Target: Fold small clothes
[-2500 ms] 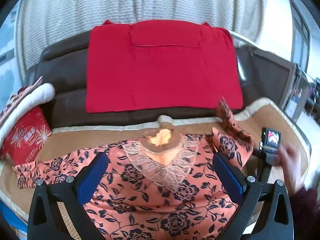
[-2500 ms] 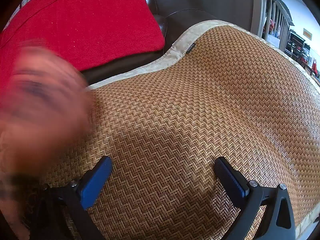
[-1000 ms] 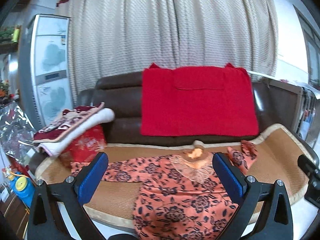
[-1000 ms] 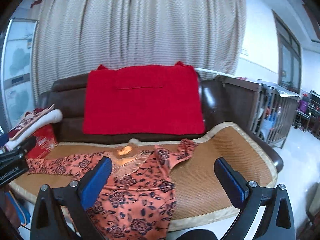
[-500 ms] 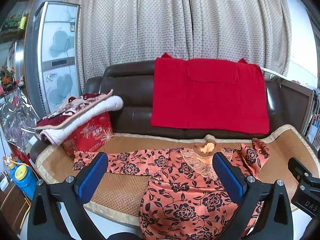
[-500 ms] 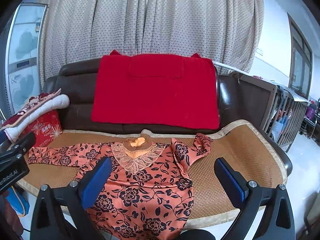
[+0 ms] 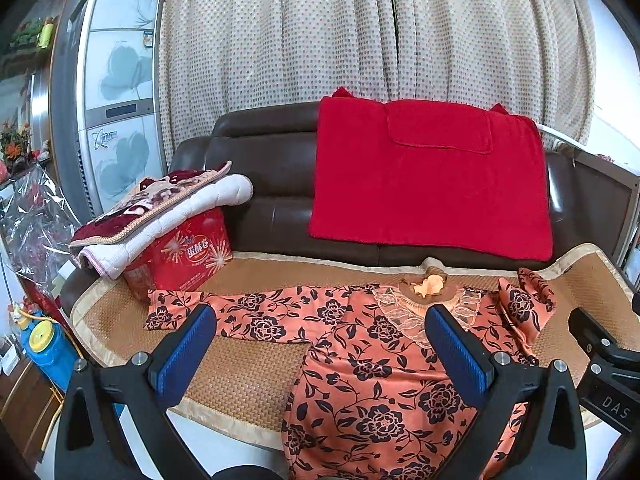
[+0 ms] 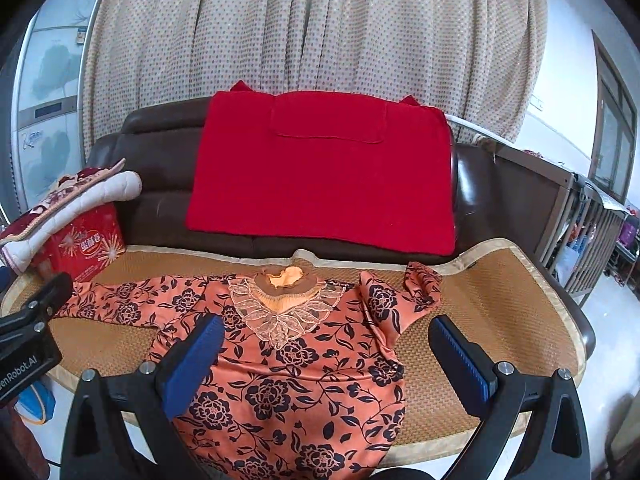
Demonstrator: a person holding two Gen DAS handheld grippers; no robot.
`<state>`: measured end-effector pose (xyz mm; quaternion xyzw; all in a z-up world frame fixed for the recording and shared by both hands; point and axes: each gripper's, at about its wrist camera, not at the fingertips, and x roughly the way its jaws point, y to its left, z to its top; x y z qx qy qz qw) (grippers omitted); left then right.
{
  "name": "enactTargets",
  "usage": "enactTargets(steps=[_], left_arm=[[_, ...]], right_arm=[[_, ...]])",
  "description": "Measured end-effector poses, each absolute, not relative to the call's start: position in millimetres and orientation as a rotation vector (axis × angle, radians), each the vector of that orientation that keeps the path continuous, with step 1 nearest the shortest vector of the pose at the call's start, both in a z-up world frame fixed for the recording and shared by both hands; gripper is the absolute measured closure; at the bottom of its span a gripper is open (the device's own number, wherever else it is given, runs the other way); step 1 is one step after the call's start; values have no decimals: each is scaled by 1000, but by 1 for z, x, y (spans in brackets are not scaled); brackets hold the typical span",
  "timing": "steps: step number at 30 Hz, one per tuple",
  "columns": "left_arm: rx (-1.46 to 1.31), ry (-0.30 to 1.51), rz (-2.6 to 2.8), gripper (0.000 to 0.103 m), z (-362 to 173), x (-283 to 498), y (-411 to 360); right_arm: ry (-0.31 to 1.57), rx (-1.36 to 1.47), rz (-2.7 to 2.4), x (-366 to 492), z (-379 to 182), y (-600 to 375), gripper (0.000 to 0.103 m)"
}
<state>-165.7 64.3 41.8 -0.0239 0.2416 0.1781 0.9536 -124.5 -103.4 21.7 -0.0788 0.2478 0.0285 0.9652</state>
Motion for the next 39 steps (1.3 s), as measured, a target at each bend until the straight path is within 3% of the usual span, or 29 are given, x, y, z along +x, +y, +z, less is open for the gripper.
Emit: enactTargets(steps=[39], left_arm=[[40, 533, 358, 0, 32, -111, 35]], right_arm=[[535, -105, 34, -79, 8, -126, 0]])
